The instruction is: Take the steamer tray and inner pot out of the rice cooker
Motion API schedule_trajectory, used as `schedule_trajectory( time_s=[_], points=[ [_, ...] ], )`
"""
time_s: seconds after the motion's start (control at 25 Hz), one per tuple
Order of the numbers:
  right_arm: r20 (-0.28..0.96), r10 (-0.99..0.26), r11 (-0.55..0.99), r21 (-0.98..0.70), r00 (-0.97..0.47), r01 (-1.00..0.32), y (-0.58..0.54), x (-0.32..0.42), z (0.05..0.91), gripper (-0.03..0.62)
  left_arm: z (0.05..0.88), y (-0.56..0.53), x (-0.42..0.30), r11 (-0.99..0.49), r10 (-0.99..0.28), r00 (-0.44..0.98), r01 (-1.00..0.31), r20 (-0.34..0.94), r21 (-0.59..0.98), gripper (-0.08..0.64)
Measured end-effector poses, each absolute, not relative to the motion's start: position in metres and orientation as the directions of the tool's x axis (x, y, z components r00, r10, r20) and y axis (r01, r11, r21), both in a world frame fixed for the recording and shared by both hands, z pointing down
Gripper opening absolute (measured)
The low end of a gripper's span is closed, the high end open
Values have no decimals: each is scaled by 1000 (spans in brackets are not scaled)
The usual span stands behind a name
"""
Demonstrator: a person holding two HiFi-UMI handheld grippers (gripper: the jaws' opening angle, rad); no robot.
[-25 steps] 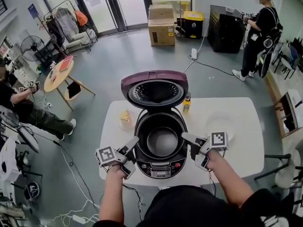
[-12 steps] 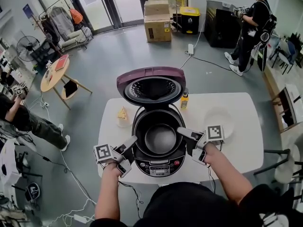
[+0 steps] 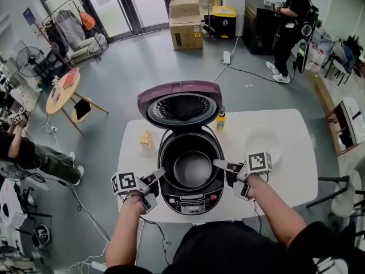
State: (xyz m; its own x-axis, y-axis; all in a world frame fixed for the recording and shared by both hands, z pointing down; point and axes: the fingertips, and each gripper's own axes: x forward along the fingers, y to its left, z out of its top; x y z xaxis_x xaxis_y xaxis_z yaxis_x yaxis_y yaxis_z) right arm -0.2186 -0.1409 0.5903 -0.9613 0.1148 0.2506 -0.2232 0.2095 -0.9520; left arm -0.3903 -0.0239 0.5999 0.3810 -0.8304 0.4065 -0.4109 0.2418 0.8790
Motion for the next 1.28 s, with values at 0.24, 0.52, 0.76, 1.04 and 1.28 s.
schedule_trajectory(
  time_s=[0.24,0.52,0.76,1.04,1.28],
  points=[
    [379,106,287,-897,-919,-337,-145,-211,613,27,611,-24,-393,281,-800,367,-467,474,838,17],
    [382,95,272,-898,-919,-345,-146,-211,616,21,612,-23,-394,270,-803,373,-466,464,842,13],
    [386,55,294,-888,-921,-355,-145,-209,617,13,615,-21,-392,248,-801,386,-482,458,840,8],
    [360,-23,328,-879,-933,-347,-143,-208,598,9,601,-19,-391,189,-805,400,-525,437,830,9],
    [327,-92,351,-873,-941,-338,-131,-205,571,11,564,-14,-391,111,-819,396,-600,415,792,15]
  ],
)
